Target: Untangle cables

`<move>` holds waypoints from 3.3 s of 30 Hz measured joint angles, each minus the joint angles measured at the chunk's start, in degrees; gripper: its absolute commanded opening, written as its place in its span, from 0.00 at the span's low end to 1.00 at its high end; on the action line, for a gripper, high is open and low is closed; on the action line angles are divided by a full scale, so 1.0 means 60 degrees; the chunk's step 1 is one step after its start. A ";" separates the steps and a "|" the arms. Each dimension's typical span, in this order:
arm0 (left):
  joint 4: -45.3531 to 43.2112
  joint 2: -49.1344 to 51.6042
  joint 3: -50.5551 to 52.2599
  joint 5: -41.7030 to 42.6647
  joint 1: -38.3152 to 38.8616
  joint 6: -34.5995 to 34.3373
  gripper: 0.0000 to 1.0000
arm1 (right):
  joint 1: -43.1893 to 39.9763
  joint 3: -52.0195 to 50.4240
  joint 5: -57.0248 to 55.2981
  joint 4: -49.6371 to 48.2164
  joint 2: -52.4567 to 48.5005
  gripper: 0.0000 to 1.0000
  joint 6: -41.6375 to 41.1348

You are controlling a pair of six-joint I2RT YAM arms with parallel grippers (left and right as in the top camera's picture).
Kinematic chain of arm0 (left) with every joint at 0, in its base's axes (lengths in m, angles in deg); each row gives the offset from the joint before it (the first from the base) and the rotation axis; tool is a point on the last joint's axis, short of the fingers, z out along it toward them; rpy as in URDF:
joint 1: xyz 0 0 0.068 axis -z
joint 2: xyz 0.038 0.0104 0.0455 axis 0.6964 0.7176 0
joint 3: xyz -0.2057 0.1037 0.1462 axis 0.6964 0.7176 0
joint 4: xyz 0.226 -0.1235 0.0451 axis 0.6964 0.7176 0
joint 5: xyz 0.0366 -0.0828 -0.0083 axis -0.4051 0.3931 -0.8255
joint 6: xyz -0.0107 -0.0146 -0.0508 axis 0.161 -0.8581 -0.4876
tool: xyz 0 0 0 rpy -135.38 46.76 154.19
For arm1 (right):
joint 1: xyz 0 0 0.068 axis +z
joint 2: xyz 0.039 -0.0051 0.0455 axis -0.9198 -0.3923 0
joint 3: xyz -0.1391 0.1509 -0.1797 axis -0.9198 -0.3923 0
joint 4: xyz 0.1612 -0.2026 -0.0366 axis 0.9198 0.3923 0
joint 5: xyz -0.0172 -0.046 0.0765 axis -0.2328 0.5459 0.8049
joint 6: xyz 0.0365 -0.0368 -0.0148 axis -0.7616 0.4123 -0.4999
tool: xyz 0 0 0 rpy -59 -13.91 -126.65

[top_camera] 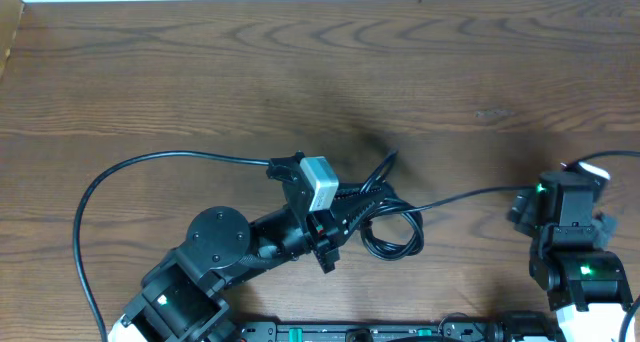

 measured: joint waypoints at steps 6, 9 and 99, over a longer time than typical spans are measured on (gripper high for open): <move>0.0007 0.0157 0.0000 0.0036 0.0000 -0.0004 0.07 | 0.0000 0.0000 0.4167 -0.0729 0.0000 0.99 0.2845; 0.0007 0.0193 0.0000 0.0033 0.0000 -0.0004 0.08 | 0.0000 -0.0004 0.6029 -0.0783 0.0000 0.99 0.3938; -0.5759 0.3319 0.0015 -0.2433 0.0543 -0.5253 0.07 | 0.0790 0.0000 1.4203 -0.4102 -0.2361 0.38 0.3898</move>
